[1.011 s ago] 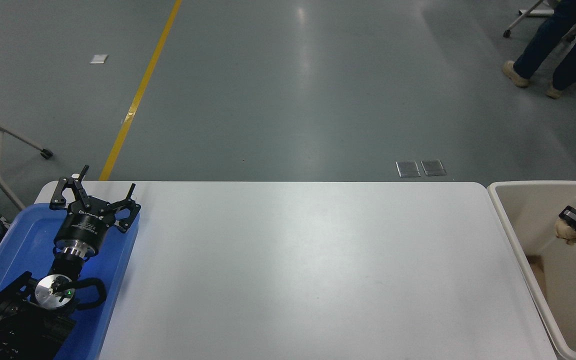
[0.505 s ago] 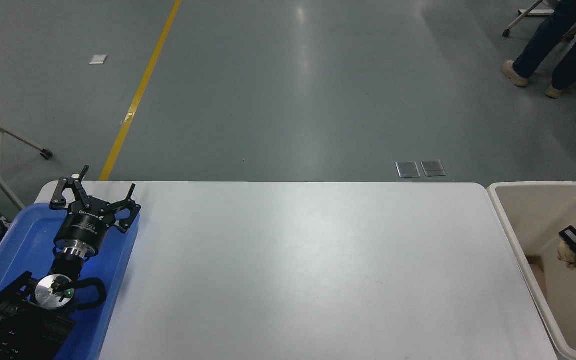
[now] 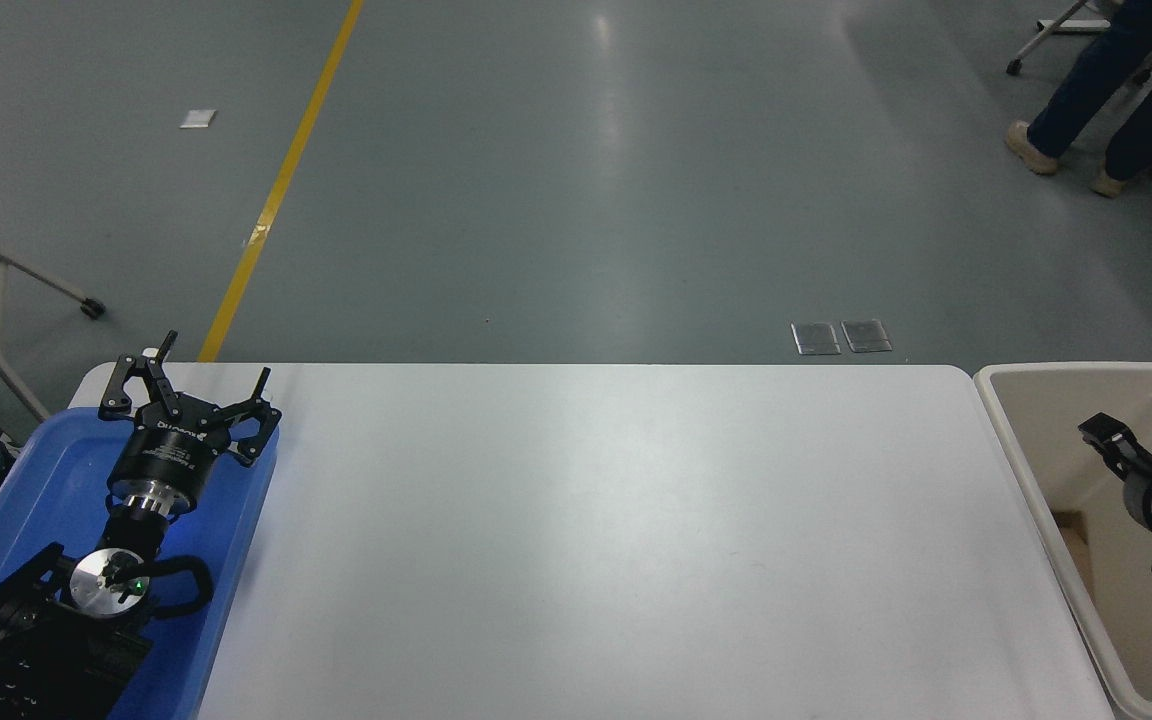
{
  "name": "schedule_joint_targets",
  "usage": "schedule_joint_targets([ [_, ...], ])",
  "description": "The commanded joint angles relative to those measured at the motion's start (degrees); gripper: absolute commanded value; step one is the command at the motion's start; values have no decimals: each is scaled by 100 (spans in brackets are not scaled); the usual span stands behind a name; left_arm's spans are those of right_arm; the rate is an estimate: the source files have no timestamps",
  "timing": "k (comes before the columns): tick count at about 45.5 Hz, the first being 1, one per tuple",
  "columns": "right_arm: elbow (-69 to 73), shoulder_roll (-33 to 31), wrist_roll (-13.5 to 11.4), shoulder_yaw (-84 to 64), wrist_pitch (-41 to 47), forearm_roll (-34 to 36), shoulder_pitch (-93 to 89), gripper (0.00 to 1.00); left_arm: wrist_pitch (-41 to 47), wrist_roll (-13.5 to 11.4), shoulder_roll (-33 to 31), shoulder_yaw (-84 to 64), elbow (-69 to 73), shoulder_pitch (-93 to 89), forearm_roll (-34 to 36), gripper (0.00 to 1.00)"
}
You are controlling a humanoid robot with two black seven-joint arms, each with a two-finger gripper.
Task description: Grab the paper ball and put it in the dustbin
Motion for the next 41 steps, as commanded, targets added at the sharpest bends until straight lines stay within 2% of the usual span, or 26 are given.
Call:
schedule_joint_targets([
  [1, 2291, -771, 4, -1341, 33, -414, 1689, 100, 0, 2, 0, 0, -2, -2, 0, 99],
  [9, 3661, -789, 12, -3327, 50, -555, 3683, 100, 0, 2, 0, 0, -2, -2, 0, 99],
  [14, 4716, -693, 12, -4076, 322, -555, 4940, 100, 0, 2, 0, 0, -2, -2, 0, 99],
  [23, 6018, -236, 4, -5043, 1702, -511, 7225, 100, 0, 2, 0, 0, -2, -2, 0, 99],
  [32, 6256, 476, -5, -5457, 2967, -353, 8711, 100, 0, 2, 0, 0, 7, 7, -9, 99],
  [41, 6335, 793, -14, -5158, 4348, 183, 9785, 100, 0, 2, 0, 0, -2, 7, -9, 99],
])
